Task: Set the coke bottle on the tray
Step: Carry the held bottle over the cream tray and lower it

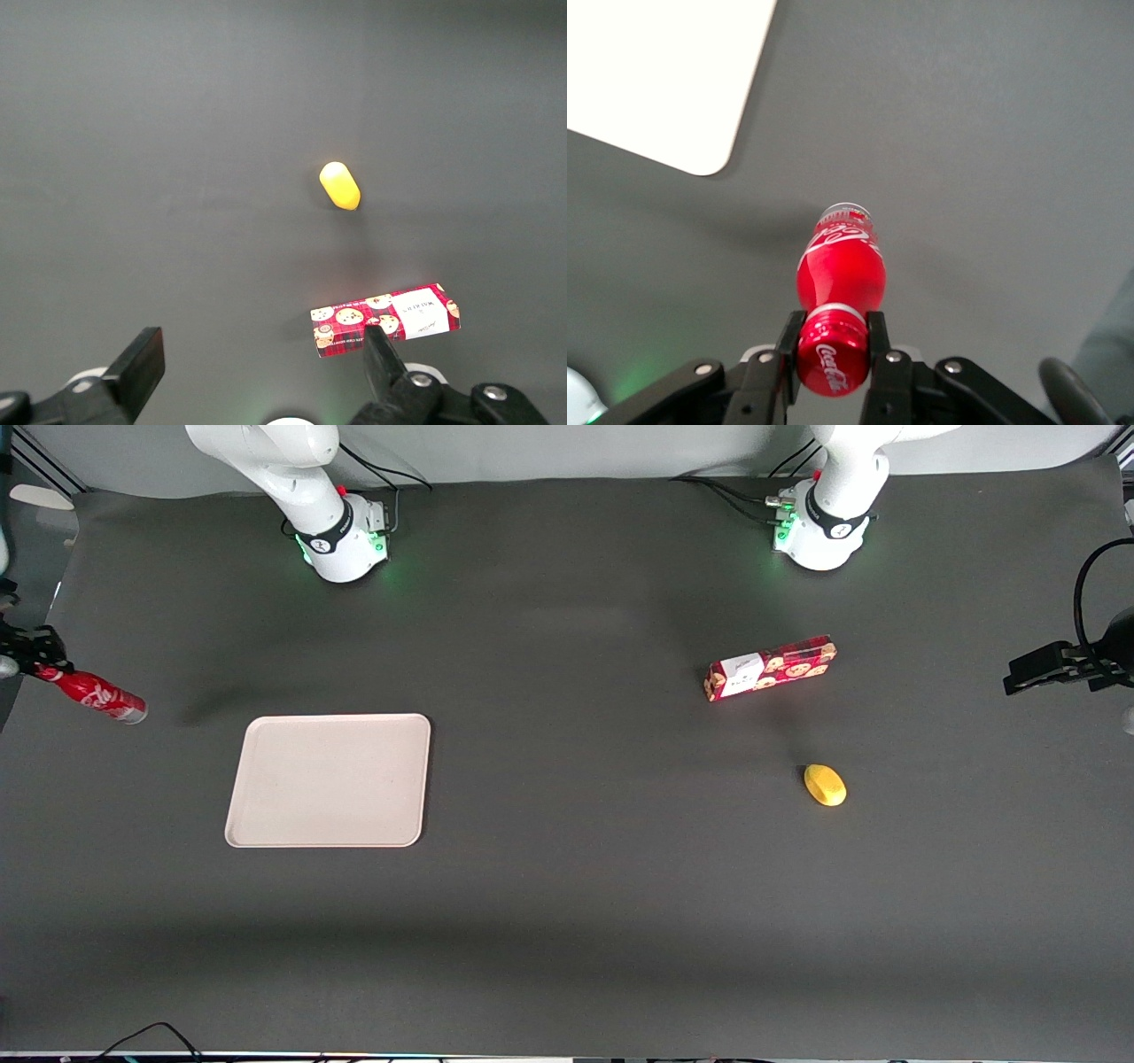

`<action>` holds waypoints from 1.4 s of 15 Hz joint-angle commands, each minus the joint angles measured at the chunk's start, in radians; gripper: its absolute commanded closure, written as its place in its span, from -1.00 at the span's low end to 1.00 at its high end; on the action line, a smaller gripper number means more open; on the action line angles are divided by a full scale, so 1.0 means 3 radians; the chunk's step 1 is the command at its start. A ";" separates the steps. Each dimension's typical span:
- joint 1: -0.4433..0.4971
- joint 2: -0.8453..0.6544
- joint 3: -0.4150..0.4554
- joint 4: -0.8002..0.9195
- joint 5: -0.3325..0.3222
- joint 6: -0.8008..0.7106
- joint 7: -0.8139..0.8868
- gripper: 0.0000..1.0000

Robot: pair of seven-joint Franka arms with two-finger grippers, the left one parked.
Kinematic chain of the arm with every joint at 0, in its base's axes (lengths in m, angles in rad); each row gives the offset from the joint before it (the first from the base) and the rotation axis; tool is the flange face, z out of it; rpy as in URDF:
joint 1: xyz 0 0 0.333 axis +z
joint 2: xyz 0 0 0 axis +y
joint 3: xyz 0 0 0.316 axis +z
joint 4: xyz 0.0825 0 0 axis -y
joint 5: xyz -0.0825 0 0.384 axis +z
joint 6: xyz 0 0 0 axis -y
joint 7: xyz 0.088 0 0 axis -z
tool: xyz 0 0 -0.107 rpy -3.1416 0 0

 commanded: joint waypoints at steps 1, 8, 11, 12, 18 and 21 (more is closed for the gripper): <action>0.0015 -0.0002 0.0269 0.0805 0.0048 -0.0865 0.0003 1.00; 0.0041 0.0273 0.1011 0.1757 0.0073 -0.1419 0.0681 1.00; 0.0046 0.0549 0.1358 0.1876 0.0237 -0.1409 0.1243 1.00; 0.0046 0.0646 0.1491 0.1871 0.0242 -0.1363 0.1422 1.00; 0.0020 0.0892 0.1600 0.1014 0.0319 -0.0133 0.1614 1.00; -0.0010 0.1055 0.1559 0.0782 0.0324 0.0155 0.1613 1.00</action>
